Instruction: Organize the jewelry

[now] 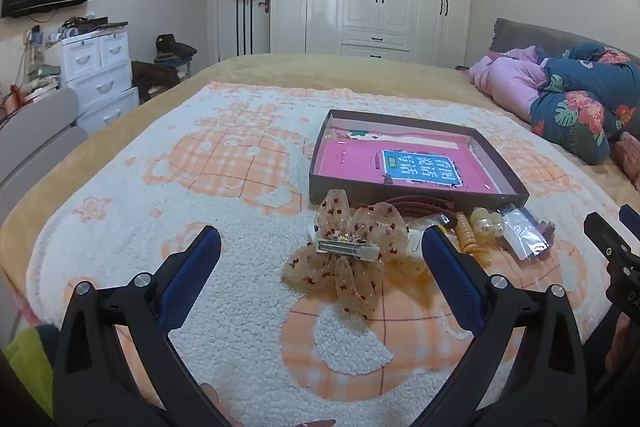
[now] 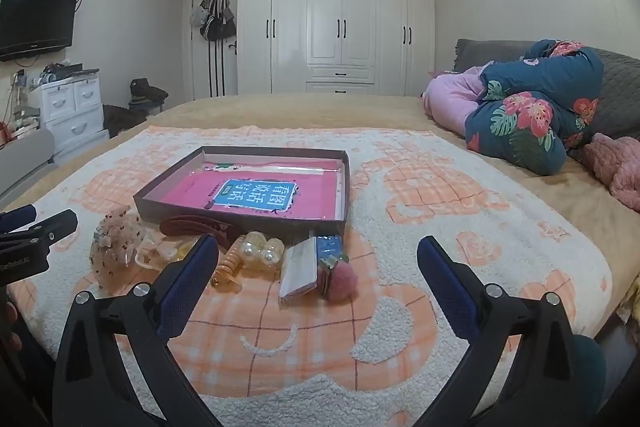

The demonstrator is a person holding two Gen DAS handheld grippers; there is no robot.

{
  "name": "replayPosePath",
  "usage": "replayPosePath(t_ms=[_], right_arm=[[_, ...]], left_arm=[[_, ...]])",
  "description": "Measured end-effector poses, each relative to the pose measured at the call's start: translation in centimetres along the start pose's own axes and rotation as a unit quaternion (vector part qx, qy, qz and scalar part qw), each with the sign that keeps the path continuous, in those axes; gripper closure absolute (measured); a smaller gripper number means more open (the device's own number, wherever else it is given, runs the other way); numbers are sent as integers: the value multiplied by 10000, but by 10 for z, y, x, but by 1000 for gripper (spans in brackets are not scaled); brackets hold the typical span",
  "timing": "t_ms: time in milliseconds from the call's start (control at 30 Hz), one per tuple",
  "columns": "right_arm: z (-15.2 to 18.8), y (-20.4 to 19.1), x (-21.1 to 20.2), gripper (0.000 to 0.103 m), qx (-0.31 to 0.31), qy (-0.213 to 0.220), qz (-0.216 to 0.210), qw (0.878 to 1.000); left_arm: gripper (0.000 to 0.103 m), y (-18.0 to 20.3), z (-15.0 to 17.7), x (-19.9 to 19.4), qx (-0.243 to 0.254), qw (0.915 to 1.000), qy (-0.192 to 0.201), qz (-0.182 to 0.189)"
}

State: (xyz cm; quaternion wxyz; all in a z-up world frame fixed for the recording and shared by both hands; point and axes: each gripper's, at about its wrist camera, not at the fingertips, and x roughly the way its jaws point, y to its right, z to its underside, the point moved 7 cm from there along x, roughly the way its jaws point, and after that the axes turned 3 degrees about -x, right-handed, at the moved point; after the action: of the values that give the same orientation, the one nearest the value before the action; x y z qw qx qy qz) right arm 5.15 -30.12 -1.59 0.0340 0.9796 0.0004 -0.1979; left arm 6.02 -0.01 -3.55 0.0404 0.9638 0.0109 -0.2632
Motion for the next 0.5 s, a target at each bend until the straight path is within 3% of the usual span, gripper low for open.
replayPosePath(t_ms=[500], right_arm=[[-7, 0, -11, 6, -37, 99, -17, 9999]], left_arm=[[11, 5, -10, -8, 71, 9998, 197, 32]])
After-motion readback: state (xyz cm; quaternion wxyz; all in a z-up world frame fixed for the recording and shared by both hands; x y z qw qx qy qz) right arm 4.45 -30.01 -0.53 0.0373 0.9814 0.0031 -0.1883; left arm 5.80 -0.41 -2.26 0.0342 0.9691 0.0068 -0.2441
